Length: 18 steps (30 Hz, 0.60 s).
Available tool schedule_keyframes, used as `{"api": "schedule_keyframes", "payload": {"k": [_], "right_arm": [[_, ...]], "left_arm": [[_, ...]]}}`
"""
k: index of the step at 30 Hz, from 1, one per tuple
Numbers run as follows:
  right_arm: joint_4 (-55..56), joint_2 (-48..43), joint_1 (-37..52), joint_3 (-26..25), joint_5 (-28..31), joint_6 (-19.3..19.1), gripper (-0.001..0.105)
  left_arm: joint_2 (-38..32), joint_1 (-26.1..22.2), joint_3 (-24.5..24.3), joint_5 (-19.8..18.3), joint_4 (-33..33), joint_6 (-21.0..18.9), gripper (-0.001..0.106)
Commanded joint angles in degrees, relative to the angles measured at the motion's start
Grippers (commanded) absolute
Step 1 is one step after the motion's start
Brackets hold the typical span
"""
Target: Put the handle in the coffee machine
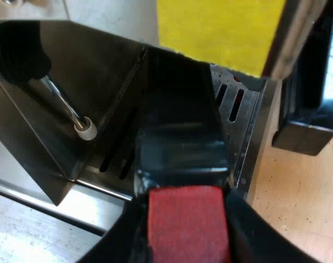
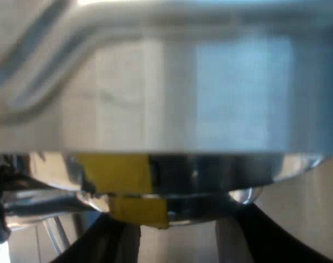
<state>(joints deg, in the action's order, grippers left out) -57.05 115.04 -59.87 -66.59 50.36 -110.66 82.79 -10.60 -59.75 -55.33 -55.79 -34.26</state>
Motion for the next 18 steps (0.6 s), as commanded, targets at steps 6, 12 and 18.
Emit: {"api": "schedule_keyframes", "payload": {"k": [6, 12, 18], "right_arm": [[-5.35, -0.28, 0.33, -2.13, -1.2, -4.92, 0.028], [-7.09, -0.28, 0.33, -2.13, -0.88, -4.92, 0.028], [-12.23, -0.28, 0.33, -2.13, -0.62, -7.77, 0.028]], "left_arm": [[-0.85, 0.17, -1.23, -6.37, -0.21, -0.28, 0.0], [-0.85, 0.17, -1.23, -6.04, -0.21, 0.37, 0.0], [-0.85, 0.17, -1.23, -6.43, -0.21, 2.38, 0.0]]}}
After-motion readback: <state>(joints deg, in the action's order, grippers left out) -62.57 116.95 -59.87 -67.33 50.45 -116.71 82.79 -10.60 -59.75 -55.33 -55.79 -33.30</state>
